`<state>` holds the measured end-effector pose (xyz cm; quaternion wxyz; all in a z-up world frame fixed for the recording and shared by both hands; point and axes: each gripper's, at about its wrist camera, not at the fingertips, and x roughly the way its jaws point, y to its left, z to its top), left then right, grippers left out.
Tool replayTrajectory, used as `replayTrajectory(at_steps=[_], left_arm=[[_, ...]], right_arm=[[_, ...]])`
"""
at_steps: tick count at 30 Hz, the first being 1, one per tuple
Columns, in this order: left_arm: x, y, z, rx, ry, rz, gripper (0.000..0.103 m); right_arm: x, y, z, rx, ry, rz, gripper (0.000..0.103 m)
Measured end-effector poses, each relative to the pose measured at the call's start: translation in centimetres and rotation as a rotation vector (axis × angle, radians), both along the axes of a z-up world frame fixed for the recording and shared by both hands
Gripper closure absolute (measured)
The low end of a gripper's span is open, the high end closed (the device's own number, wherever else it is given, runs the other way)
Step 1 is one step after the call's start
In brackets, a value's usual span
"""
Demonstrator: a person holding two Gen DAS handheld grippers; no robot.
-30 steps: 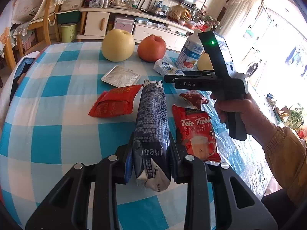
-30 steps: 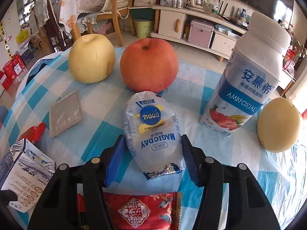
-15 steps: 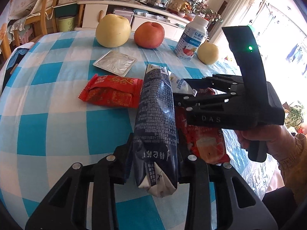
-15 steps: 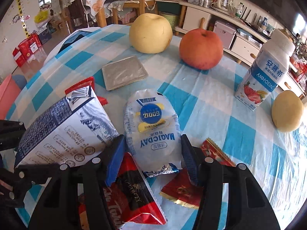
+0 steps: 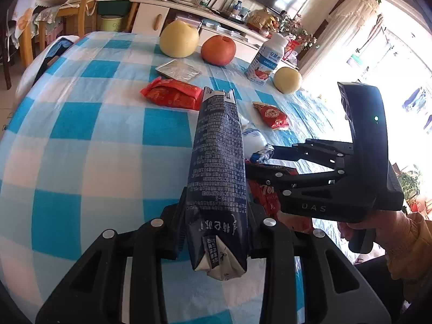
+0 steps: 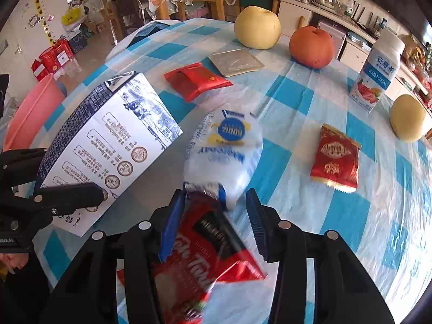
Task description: Collect trash
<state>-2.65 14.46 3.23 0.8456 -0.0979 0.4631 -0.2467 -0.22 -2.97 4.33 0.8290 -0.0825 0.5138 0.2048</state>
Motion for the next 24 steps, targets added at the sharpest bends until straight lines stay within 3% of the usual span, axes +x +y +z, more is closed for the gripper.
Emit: replayTrajectory(at_steps=[1, 3, 5, 11, 16, 18, 24], left_arm=[[-0.6, 0.5, 0.2, -0.006, -0.006, 0.011, 0.068], [-2.0, 1.3, 0.7, -0.022, -0.021, 0.030, 0.068], [-3.3, 2.0, 1.1, -0.041, -0.031, 0.048, 0.068], [-6.7, 4.1, 1.7, -0.085, -0.060, 0.095, 0.068], [-8.1, 5.8, 1.7, -0.103, -0.068, 0.129, 0.068], [-8.4, 6.5, 1.8, -0.126, -0.072, 0.145, 0.068], [-8.3, 7.5, 1.7, -0.154, -0.079, 0.181, 0.068]], right_arm=[[-0.6, -0.1, 0.3, 0.014, 0.007, -0.008, 0.053], [-2.0, -0.5, 0.9, 0.034, -0.001, -0.051, 0.035], [-3.4, -1.3, 1.2, 0.054, 0.000, -0.130, 0.026], [-6.5, -2.6, -0.5, 0.134, 0.050, -0.317, 0.021], [-7.4, -1.8, -0.6, 0.115, -0.028, -0.377, 0.017], [-7.5, -1.0, -0.8, 0.087, -0.052, -0.357, 0.008], [-7.3, -0.7, -1.1, 0.099, -0.102, -0.387, 0.007]])
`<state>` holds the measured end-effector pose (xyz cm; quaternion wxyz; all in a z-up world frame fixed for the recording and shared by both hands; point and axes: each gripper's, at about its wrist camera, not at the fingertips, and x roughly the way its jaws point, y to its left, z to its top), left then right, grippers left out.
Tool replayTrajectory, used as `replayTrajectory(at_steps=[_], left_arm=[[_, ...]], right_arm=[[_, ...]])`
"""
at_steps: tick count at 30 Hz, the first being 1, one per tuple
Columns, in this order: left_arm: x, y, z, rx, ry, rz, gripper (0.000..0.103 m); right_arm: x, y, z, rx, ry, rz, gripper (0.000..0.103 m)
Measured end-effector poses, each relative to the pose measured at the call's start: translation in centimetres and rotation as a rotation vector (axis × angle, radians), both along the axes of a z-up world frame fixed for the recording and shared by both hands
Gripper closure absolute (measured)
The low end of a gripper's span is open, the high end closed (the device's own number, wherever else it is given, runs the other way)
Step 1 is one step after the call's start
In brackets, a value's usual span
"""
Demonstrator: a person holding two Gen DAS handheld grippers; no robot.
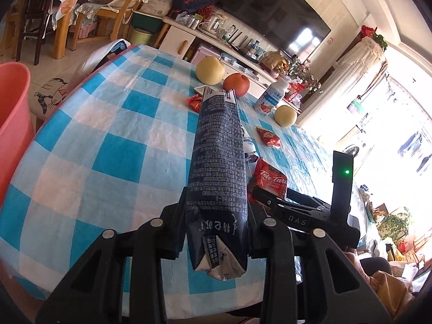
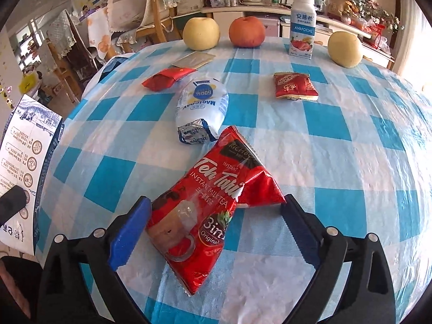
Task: Collect trash
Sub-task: 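Lift the Teh Tarik bag with the right tool while the left tool holds the carton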
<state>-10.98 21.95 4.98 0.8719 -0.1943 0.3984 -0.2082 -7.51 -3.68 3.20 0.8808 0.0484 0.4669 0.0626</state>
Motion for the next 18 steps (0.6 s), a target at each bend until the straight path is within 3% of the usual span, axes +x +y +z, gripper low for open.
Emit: replayTrajectory(at_steps=[5, 8, 14, 16, 18], left_arm=[[0.4, -0.2, -0.1, 0.012, -0.004, -0.001, 0.068], [0.4, 0.2, -0.2, -0.002, 0.002, 0.015, 0.068], [0.4, 1.0, 0.1, -0.019, -0.008, 0.046, 0.068], [0.5, 1.0, 0.3, -0.011, -0.017, 0.049, 0.068], [0.6, 1.0, 0.5, 0.001, -0.031, 0.053, 0.068]], right_arm=[[1.1, 1.3, 0.3, 0.079, -0.006, 0.109, 0.007], [0.9, 2.3, 1.2, 0.041, -0.048, 0.171, 0.007], [0.9, 0.6, 0.9, 0.054, 0.050, -0.002, 0.007], [0.4, 1.3, 0.4, 0.082, 0.057, 0.003, 0.008], [0.2, 2.7, 0.2, 0.036, 0.034, 0.018, 0.011]])
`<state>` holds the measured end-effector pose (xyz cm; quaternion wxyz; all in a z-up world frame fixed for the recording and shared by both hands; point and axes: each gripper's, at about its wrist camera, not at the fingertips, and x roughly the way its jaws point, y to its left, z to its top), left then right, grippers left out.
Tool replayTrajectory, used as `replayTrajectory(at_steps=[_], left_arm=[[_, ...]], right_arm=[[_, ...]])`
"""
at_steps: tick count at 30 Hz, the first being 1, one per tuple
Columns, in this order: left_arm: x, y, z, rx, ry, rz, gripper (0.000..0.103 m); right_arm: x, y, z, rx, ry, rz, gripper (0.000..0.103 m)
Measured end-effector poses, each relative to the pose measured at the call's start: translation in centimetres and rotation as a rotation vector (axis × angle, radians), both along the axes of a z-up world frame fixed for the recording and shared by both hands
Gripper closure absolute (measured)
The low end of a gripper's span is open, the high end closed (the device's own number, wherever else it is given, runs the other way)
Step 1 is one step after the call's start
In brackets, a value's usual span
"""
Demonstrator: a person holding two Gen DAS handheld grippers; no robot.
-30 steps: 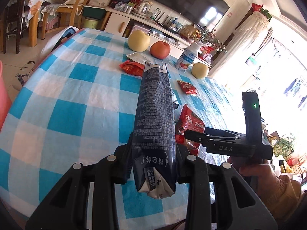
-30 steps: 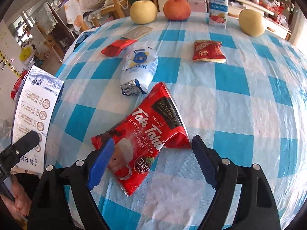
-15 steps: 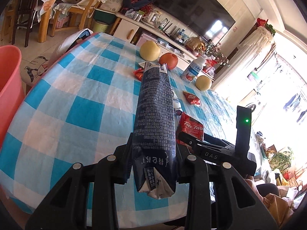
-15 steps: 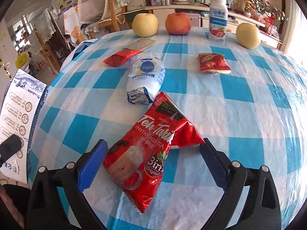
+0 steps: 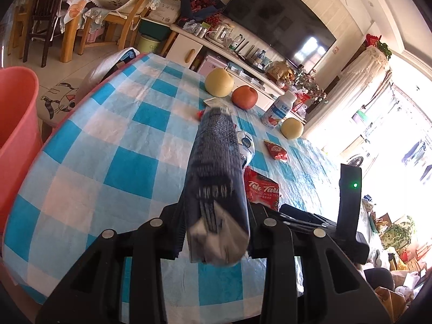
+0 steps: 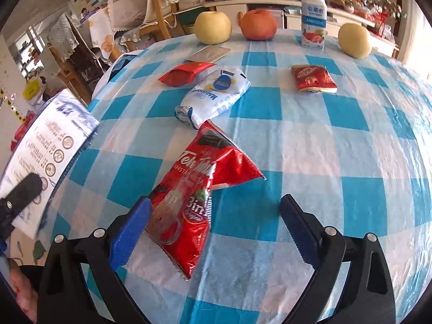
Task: Collect trash
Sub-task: 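Lift the Teh Tarik bag with the right tool while the left tool holds the carton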
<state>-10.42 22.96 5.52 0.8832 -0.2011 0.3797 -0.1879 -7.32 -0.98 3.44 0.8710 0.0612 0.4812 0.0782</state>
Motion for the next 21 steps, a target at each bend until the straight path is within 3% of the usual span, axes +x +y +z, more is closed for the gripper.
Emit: replayTrajectory(at_steps=[3, 7, 9, 13, 15, 17, 21], left_arm=[[0.2, 0.2, 0.2, -0.006, -0.006, 0.004, 0.068], [0.6, 0.4, 0.0, 0.003, 0.001, 0.004, 0.068], [1.0, 0.3, -0.3, 0.001, 0.025, -0.009, 0.068], [1.4, -0.7, -1.0, 0.028, 0.063, -0.060, 0.068], [1.4, -1.6, -1.2, 0.043, 0.071, -0.099, 0.068], [1.1, -2.2, -1.2, 0.052, 0.064, -0.131, 0.067], [0.6, -2.2, -0.7, 0.003, 0.044, -0.170, 0.052]], right_arm=[[0.3, 1.2, 0.1, -0.010, -0.038, 0.013, 0.033], [1.1, 1.9, 0.0, -0.030, -0.067, 0.015, 0.042], [1.3, 2.1, 0.0, -0.024, -0.079, 0.025, 0.053], [1.5, 2.2, 0.0, -0.040, -0.088, 0.049, 0.057], [1.4, 1.7, 0.3, -0.024, -0.095, 0.042, 0.069], [1.4, 1.1, 0.8, 0.002, -0.100, 0.040, 0.075], [1.2, 0.8, 1.1, 0.007, -0.100, 0.040, 0.076]])
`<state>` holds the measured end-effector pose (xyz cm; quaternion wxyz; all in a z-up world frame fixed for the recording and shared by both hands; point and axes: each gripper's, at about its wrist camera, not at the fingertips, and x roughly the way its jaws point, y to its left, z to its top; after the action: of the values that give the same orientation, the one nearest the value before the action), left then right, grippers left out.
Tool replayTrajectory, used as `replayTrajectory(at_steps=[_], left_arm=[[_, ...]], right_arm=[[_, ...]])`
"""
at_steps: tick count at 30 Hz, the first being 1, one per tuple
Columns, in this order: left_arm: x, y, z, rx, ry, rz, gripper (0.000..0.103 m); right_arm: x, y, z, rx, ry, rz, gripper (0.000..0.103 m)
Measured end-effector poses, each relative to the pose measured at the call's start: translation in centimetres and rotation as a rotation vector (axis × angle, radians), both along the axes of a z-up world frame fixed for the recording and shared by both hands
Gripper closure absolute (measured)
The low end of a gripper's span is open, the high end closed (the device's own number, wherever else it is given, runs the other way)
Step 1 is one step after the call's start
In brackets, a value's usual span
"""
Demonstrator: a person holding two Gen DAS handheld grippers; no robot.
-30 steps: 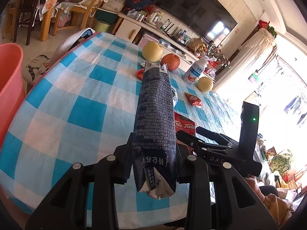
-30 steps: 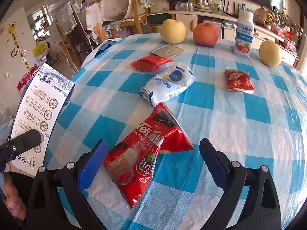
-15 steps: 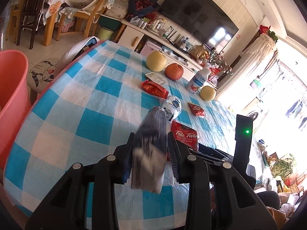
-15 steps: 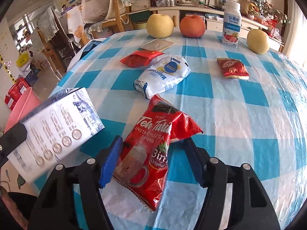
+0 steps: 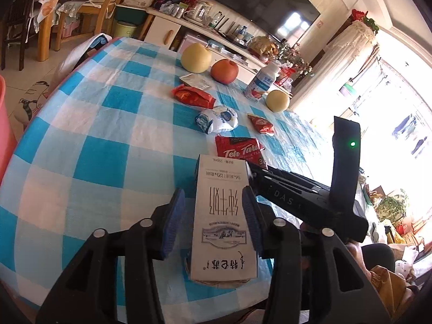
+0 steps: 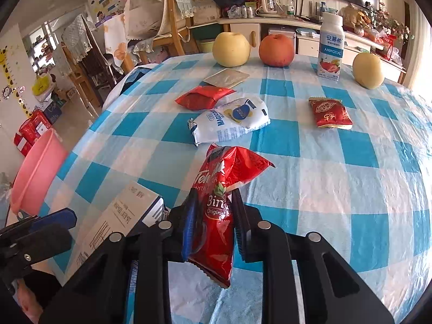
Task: Collect trash
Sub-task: 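Lift the Teh Tarik bag with the right tool while the left tool holds the carton, then carry the blue carton and Teh Tarik bag over the pink bucket and release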
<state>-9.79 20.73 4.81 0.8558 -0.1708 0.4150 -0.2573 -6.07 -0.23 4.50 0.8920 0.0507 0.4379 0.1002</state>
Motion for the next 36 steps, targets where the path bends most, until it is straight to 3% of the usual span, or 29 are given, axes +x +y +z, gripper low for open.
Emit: replayTrajectory(at_steps=[3, 5, 11, 14, 16, 17, 21, 26, 32, 36], left_arm=[[-0.5, -0.8, 0.3, -0.033, -0.008, -0.064, 0.037], [-0.6, -1.8, 0.0, 0.008, 0.002, -0.094, 0.029], [-0.6, -4.1, -1.4, 0.143, 0.031, -0.114, 0.022], [-0.6, -4.9, -1.9, 0.222, 0.024, -0.099, 0.022], [-0.5, -5.6, -2.5, 0.334, 0.018, -0.076, 0.023], [-0.5, -5.7, -2.6, 0.360, 0.019, -0.076, 0.032], [-0.7, -5.9, -2.4, 0.408, -0.012, -0.074, 0.039], [-0.5, -3.8, -1.3, 0.384, -0.035, 0.024, 0.042], [-0.6, 0.0, 0.7, 0.261, -0.070, 0.155, 0.042], [-1.2, 3.0, 2.7, 0.188, -0.144, 0.286, 0.042]], right_arm=[[-0.1, -0.1, 0.3, 0.006, 0.000, 0.002, 0.078], [-0.2, -0.2, 0.6, -0.002, -0.010, 0.002, 0.079], [-0.4, -1.0, 0.9, -0.013, -0.016, -0.019, 0.080], [-0.4, -1.0, 0.9, -0.017, -0.017, -0.022, 0.080], [-0.4, -1.1, 1.0, -0.019, -0.020, -0.019, 0.081], [-0.4, -1.0, 1.0, -0.019, -0.022, -0.018, 0.081], [-0.4, -0.8, 1.5, -0.015, -0.028, -0.014, 0.082], [-0.9, 0.7, 2.7, -0.016, -0.042, 0.029, 0.082], [-1.4, 2.6, 4.8, -0.021, -0.079, 0.074, 0.083], [-1.7, 4.8, 6.9, -0.015, -0.120, 0.120, 0.083]])
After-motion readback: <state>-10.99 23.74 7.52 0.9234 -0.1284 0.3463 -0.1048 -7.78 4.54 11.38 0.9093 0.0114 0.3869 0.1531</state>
